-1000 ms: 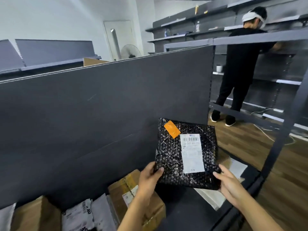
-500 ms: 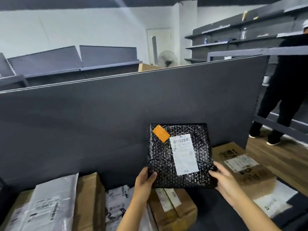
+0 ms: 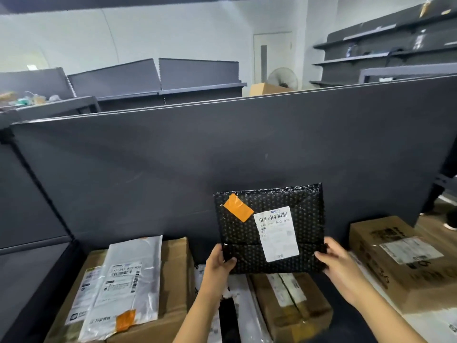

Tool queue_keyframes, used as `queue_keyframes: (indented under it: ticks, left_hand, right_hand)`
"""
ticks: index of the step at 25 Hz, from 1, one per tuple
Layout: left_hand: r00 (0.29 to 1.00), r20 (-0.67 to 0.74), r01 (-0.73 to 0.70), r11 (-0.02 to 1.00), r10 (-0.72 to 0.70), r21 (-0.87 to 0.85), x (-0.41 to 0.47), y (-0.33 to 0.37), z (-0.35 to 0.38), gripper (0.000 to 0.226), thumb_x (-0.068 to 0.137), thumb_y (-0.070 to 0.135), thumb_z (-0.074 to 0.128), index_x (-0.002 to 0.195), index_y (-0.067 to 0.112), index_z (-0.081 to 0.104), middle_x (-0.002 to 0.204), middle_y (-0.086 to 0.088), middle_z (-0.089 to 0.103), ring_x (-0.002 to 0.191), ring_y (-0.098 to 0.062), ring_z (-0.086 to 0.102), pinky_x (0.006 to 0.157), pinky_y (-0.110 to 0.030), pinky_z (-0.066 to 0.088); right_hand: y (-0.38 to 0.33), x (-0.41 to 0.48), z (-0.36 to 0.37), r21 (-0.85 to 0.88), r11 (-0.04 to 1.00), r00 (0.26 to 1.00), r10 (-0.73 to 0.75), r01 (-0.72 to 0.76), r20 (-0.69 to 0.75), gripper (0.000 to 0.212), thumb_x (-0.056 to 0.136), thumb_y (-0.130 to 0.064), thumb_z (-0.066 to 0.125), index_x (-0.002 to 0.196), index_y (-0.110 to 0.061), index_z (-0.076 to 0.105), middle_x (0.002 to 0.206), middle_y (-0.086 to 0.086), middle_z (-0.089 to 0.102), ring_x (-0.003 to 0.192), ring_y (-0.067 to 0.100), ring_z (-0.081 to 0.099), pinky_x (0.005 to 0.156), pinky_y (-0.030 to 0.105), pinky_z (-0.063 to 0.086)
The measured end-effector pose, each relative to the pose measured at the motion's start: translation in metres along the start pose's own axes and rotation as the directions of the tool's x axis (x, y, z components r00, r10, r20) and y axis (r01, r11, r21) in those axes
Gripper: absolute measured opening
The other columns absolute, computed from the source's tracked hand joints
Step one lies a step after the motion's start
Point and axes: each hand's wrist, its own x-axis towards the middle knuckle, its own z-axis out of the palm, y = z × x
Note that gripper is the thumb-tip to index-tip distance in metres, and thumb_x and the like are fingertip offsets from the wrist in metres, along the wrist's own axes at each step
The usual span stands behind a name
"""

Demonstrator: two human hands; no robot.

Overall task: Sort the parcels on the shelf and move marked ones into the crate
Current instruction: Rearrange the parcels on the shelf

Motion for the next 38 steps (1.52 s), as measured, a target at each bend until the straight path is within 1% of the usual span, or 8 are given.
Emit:
queue_keyframes:
  ticks: [8,16,20,23,26,30,34,38]
  left_hand:
    - [0.975,-0.133,0.202,0.965,-0.181,0.168,-0.022,-0.039,-0.023,0.034,0.091,-0.009,0.046,0.095,0.024,0.053,0.102,-0.007,0.059,0.103,-0.032,0.057,0.085,-0.032,0.043]
    - [0.829,-0.311,0.559,0.689,-0.464,0.461,-0.044,-0.076,-0.008,0.077,0.09,0.031,0.038,0.15,0.007,-0.003,0.149,-0.017,0.034,0.134,-0.034,0.039,0.106,-0.035,0.036]
    - [0.862,-0.276,0.485,0.535,-0.425,0.691,-0.044,-0.076,-0.01,0.081,0.096,0.034,0.042,0.149,0.018,-0.017,0.157,-0.011,-0.01,0.147,-0.029,0.006,0.114,-0.035,0.024]
    - [0.873,-0.193,0.41,0.46,-0.447,0.788,-0.041,-0.089,-0.019,0.067,0.096,0.038,0.04,0.151,0.029,0.002,0.158,-0.007,-0.014,0.148,-0.026,-0.006,0.118,-0.036,0.013]
    - [0.887,-0.188,0.37,0.403,-0.422,0.837,-0.039,-0.1,-0.025,0.066,0.095,0.038,0.041,0.15,0.032,0.006,0.16,-0.005,-0.01,0.148,-0.026,-0.009,0.12,-0.036,0.004]
    - [0.876,-0.226,0.392,0.355,-0.426,0.849,-0.037,-0.095,-0.017,0.069,0.094,0.045,0.038,0.15,0.033,0.0,0.16,-0.005,-0.011,0.147,-0.026,-0.012,0.12,-0.039,-0.002]
    - [0.903,-0.283,0.396,0.372,-0.323,0.84,-0.034,-0.08,0.009,0.078,0.084,0.058,0.026,0.151,0.029,-0.001,0.159,-0.006,-0.015,0.147,-0.026,-0.009,0.119,-0.038,0.0]
    - [0.952,-0.181,0.278,0.448,-0.247,0.85,-0.017,-0.078,0.049,0.069,0.092,0.042,0.045,0.15,0.025,0.011,0.159,-0.008,-0.007,0.146,-0.029,0.0,0.119,-0.04,0.013]
  right_hand:
    - [0.05,0.015,0.023,-0.018,0.985,0.985,0.17,-0.171,-0.035,0.04,0.087,0.016,0.039,0.114,-0.008,0.055,0.097,0.009,0.062,0.089,0.022,0.057,0.071,0.033,0.044]
    - [0.1,0.021,0.043,-0.405,0.853,0.944,0.296,-0.329,-0.143,0.046,0.088,0.009,0.044,0.13,-0.011,0.045,0.122,0.011,0.053,0.104,0.025,0.052,0.089,0.039,0.044]
    - [0.105,0.019,0.05,-0.581,0.755,0.95,0.287,-0.304,-0.124,0.053,0.086,0.01,0.048,0.133,-0.013,0.042,0.11,0.004,0.054,0.1,0.027,0.056,0.086,0.041,0.048]
    - [0.113,0.019,0.046,-0.71,0.658,0.942,0.335,-0.251,-0.023,0.059,0.088,0.01,0.043,0.142,-0.011,0.034,0.139,0.008,0.044,0.094,0.01,0.053,0.071,0.021,0.044]
    - [0.119,0.02,0.039,-0.825,0.542,0.938,0.344,-0.163,0.041,0.059,0.091,0.004,0.045,0.145,-0.012,0.03,0.15,0.007,0.032,0.126,0.018,0.045,0.091,0.021,0.042]
    - [0.119,0.021,0.034,-0.818,0.561,0.939,0.334,-0.127,0.083,0.054,0.092,-0.004,0.051,0.142,-0.012,0.034,0.145,0.005,0.037,0.134,0.018,0.038,0.099,0.016,0.036]
    - [0.104,0.019,0.025,-0.759,0.645,0.966,0.243,-0.089,0.093,0.03,0.09,0.002,0.051,0.109,-0.021,0.05,0.104,-0.011,0.055,0.107,0.008,0.051,0.074,-0.002,0.038]
    - [0.087,0.012,-0.031,-0.723,0.659,0.965,0.26,-0.208,-0.04,0.052,0.094,-0.009,0.05,0.142,-0.015,0.033,0.147,0.006,0.031,0.138,0.021,0.032,0.107,0.025,0.029]
